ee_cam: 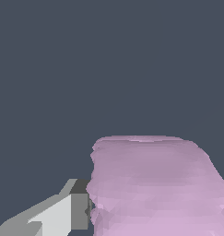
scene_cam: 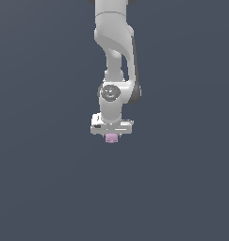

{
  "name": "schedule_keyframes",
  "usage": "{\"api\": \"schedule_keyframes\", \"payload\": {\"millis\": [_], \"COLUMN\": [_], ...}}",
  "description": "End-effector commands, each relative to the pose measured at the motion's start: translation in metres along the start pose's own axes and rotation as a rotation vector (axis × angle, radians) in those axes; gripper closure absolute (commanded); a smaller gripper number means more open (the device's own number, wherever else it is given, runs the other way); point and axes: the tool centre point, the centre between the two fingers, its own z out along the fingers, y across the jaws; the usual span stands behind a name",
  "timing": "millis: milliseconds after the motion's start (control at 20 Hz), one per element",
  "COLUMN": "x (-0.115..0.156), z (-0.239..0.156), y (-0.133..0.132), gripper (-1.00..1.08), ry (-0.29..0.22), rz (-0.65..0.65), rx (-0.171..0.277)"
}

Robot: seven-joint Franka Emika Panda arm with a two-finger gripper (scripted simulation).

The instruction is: Pick up the object and move it to a goal position.

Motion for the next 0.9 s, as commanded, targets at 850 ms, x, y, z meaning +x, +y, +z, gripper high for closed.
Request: {"api": "schedule_keyframes", "payload": {"millis": [850], "x": [-0.05], "z": [-0.004], "y": [0.014], "gripper": [1.08], "ry": [0.0], "rz": [0.0], "rx": [0.0]}}
